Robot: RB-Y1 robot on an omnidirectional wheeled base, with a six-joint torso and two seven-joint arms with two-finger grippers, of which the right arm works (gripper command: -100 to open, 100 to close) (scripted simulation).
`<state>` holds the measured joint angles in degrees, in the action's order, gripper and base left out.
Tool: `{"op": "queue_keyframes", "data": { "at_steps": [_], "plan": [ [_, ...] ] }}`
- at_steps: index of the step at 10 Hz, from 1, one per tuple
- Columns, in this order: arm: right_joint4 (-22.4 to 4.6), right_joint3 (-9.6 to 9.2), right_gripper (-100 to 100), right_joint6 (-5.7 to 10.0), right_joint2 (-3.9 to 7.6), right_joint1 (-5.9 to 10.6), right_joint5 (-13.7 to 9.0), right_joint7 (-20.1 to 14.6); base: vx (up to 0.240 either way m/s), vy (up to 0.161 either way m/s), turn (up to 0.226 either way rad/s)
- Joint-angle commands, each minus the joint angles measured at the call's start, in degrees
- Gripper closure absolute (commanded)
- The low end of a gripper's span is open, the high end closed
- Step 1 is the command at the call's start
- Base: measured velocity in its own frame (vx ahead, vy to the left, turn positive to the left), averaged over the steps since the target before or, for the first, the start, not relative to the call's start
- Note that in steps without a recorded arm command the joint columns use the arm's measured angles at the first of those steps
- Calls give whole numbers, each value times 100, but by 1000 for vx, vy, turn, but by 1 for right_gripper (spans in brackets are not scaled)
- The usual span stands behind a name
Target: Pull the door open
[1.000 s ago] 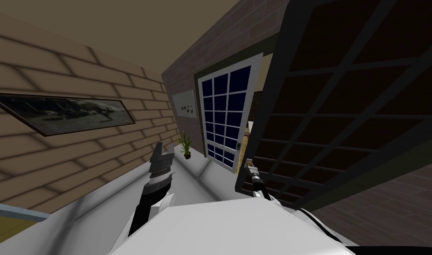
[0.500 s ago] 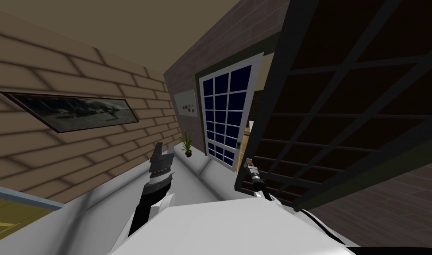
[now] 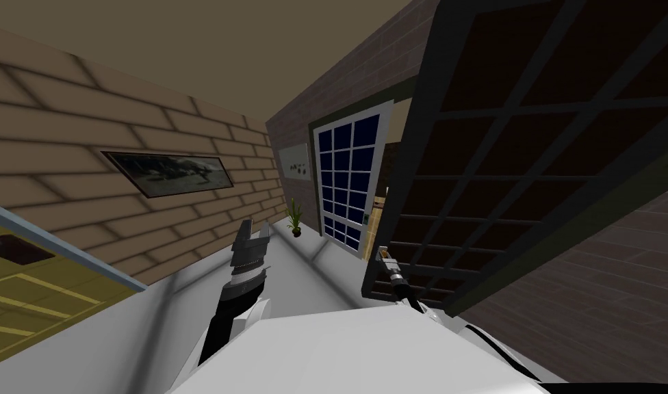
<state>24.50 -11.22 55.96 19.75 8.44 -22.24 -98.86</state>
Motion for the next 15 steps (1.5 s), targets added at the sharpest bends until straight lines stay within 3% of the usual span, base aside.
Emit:
{"op": "queue_keyframes", "data": {
  "at_steps": [1,2,5,8,9,10,11,12,15],
  "plan": [
    [50,-123,100,53,68,-55,74,-161,-253,-55,97],
    [12,-80,100,33,35,-33,48,-92,-116,-16,23],
    [65,-411,100,242,194,-151,258,-414,-227,-49,62],
    [97,-567,100,347,282,-200,357,-566,-195,-39,29],
    [124,-697,100,435,355,-240,440,-693,-154,-58,26],
    [133,-743,100,466,381,-254,470,-738,-190,-88,44],
    [146,-701,100,401,352,-259,442,-677,-89,-35,20],
    [108,-817,100,596,436,-341,513,-813,-139,-36,139],
    [98,-924,100,780,539,-430,578,-939,-181,-62,89]
  ]
}}
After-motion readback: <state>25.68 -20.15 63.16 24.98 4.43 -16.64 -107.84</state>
